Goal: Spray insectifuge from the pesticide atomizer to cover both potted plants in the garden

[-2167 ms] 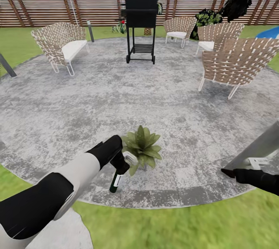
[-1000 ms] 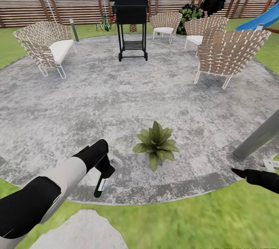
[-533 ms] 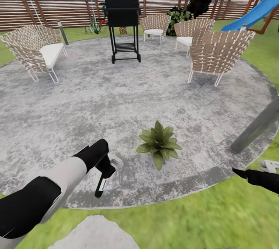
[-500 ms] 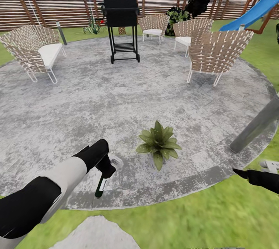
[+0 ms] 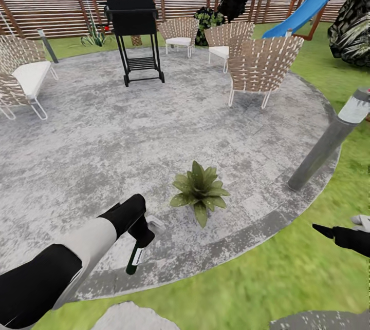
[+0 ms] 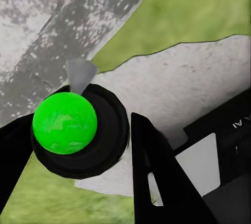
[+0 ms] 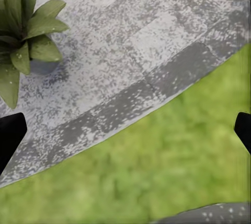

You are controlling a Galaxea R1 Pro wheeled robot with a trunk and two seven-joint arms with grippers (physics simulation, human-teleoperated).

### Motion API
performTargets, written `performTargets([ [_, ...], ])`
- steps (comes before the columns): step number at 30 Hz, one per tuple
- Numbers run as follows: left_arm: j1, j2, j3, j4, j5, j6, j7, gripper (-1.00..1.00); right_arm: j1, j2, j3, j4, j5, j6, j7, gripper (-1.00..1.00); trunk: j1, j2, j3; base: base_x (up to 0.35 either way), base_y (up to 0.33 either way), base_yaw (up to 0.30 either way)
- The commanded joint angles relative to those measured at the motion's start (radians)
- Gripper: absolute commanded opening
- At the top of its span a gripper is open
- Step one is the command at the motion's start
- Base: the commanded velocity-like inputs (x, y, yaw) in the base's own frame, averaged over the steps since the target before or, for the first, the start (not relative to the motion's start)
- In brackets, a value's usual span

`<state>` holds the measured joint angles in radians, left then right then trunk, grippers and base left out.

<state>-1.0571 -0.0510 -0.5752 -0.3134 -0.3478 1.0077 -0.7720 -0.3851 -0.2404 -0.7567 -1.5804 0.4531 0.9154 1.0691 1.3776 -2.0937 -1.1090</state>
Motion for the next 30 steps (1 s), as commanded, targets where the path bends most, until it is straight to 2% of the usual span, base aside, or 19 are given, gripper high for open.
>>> performTargets([
  [1, 0.001, 0.000, 0.000, -0.002, -0.010, 0.002, -0.011, -1.00, -0.001, 0.000, -0.001, -0.001, 0.010, 0.005, 0.010, 1.00, 0.000, 0.000, -0.001, 0.093, 0.227, -0.246],
  [11, 0.003, 0.002, 0.003, -0.003, -0.008, 0.002, -0.013, -1.00, 0.000, 0.000, -0.001, -0.002, 0.014, 0.005, 0.011, 1.00, 0.000, 0.000, -0.001, 0.022, 0.278, -0.097],
  [22, 0.002, 0.002, 0.005, -0.003, -0.008, 0.002, -0.013, -1.00, 0.000, 0.001, 0.000, -0.003, 0.016, 0.005, 0.011, 1.00, 0.000, 0.000, -0.001, 0.004, 0.297, -0.255],
  [30, 0.002, 0.002, 0.001, -0.003, -0.008, 0.002, -0.015, -1.00, 0.000, 0.001, 0.000, -0.003, 0.016, 0.005, 0.011, 1.00, 0.000, 0.000, -0.001, 0.136, 0.299, -0.273],
])
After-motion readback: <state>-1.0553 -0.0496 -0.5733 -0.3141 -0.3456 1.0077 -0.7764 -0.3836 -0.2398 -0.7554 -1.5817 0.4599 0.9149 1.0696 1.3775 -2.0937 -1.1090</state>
